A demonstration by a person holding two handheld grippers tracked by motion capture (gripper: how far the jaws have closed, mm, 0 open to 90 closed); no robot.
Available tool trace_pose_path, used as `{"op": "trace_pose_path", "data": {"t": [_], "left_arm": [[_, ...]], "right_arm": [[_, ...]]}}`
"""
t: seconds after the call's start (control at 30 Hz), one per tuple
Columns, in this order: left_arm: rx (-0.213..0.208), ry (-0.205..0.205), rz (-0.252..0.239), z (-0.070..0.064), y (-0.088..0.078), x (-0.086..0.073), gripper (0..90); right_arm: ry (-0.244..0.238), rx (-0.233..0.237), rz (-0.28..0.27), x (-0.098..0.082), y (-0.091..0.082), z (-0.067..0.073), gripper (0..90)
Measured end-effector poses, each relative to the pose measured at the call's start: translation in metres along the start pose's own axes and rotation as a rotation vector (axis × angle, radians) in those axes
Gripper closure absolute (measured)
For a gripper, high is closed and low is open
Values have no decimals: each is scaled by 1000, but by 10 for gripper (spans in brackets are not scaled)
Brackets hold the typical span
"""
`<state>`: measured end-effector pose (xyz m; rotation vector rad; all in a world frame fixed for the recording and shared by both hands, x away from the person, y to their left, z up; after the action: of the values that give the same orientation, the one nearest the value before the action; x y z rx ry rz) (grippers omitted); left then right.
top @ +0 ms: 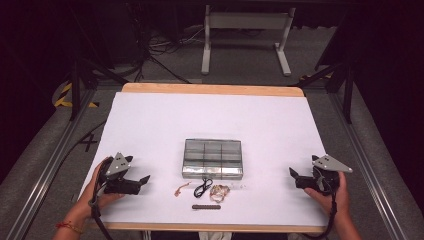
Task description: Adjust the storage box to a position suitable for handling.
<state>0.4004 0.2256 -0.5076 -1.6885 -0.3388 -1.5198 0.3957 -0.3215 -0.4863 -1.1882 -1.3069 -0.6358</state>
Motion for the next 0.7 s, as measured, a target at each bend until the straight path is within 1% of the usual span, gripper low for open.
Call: {"op": "trace_pose_path", "data": {"t": [0.03, 0.07, 0.1, 0.17, 0.2, 0.27, 0.3, 0.37, 0.43, 0.47, 0.53, 0.57, 0.6, 0.63, 0.67, 0.7], "left_arm": [[4, -23, -10, 1, 0, 0, 85], [4, -23, -10, 1, 0, 0, 85], [-7, -35, -30, 2, -2, 1, 85], [-9, -51, -44, 2, -3, 2, 81], [-10, -48, -50, 2, -3, 2, 82], [-27, -32, -66, 0, -5, 3, 81], [-25, -30, -71, -1, -5, 3, 77], [-16, -1, -84, -1, -6, 4, 75], [-18, 6, -106, -3, -8, 5, 76], [-18, 6, -106, -3, -8, 5, 76], [-26, 23, -110, -4, -9, 6, 77], [-28, 33, -103, -5, -9, 6, 83], [-39, 51, -99, -7, -8, 6, 99], [-36, 65, -102, -8, -8, 6, 111], [-36, 65, -102, -8, -8, 6, 112], [-50, 64, -108, -10, -7, 8, 112]], "right_arm": [[6, 7, 3, 0, 0, 0, 67], [6, 7, 3, 0, 0, 0, 67], [8, 7, 4, 0, 0, 0, 68], [7, 4, -5, 0, 0, 0, 67], [3, 6, -3, 0, 0, 0, 66], [-2, 14, 9, -1, 1, 1, 65], [-8, 19, 13, -1, 1, 2, 66], [-23, 26, 8, 0, 1, 3, 67], [-29, 32, 3, 0, 0, 4, 70], [-31, 41, -3, 1, 0, 5, 72], [-32, 46, -10, 2, -1, 5, 78], [-31, 60, -21, 3, -1, 6, 98], [-29, 67, -28, 4, -2, 7, 112], [-25, 83, -32, 5, -2, 8, 131], [-25, 83, -32, 5, -2, 8, 131], [-23, 105, -35, 6, -3, 10, 168]]}}
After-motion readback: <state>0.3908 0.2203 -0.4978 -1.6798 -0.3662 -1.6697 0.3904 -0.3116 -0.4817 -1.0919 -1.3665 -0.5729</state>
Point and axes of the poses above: each handheld gripper's, and its own axes: y roughly forward along the jaws, x roughly out of its top, z roughly to its left, the point moved 8 cm from there along y, roughly forward along the jaws, and after that the axes turned 15 degrees about -z, right-handed, at the moved point
